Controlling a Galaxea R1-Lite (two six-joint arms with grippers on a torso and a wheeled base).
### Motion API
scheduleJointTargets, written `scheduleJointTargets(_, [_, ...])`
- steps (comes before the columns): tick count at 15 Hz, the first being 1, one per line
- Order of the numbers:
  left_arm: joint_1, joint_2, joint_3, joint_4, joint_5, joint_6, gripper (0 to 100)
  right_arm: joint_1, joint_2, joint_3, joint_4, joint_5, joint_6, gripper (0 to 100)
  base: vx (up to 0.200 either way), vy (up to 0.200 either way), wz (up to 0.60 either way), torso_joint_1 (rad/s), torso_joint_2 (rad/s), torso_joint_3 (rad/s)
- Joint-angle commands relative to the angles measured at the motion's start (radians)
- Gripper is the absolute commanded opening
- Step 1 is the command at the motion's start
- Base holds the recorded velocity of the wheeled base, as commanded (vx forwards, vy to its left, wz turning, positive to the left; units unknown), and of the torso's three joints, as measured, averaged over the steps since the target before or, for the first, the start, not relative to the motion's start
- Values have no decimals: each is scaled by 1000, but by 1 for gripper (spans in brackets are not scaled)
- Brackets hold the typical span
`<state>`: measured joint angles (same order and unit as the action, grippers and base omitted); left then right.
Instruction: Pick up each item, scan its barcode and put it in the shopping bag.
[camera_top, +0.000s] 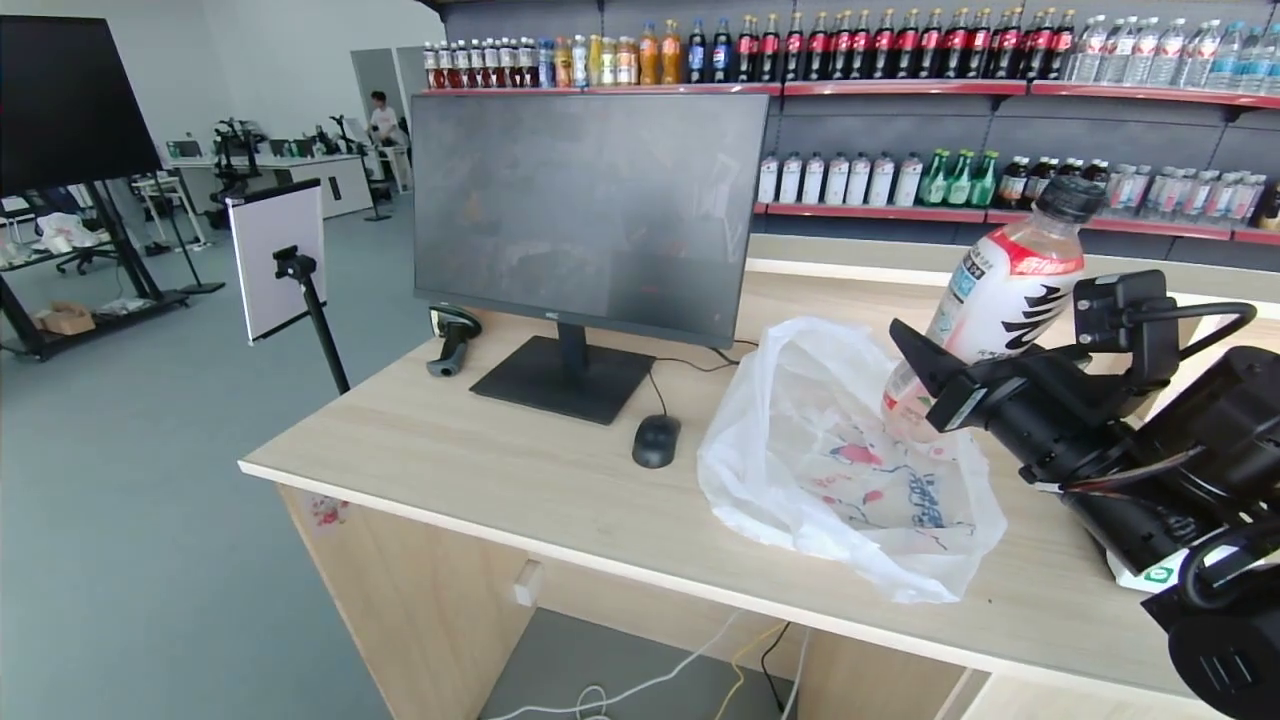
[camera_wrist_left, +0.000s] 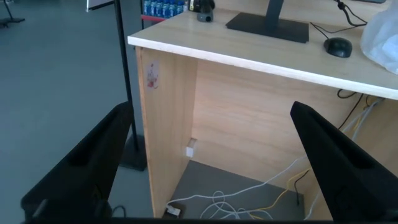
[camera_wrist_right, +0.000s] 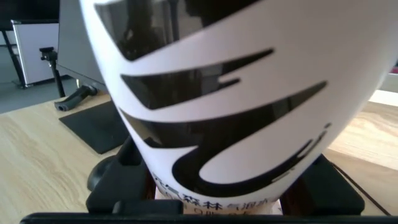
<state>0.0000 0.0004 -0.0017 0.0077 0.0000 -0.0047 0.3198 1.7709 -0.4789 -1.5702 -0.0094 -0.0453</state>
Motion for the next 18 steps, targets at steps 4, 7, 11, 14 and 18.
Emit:
scheduleJointTargets(4, [0,0,0,0,0,0,100,28,13,-3,-1,2,-1,0,200,0,0,0,0,4])
scheduleJointTargets(7, [0,0,0,0,0,0,100,31,18,-4,-1,2,-1,0,67,0,0,-4,-1,-1])
scheduleJointTargets(11, [0,0,0,0,0,0,100,58,27,-3,-1,2,-1,0,0,0,0,0,0,0])
scheduleJointTargets(14, [0,0,0,0,0,0,100,64,64,11,-1,2,1,0,0,0,0,0,0,0])
scheduleJointTargets(18, [0,0,0,0,0,0,100,90,130,6,-1,0,2,0,0,0,0,0,0,0])
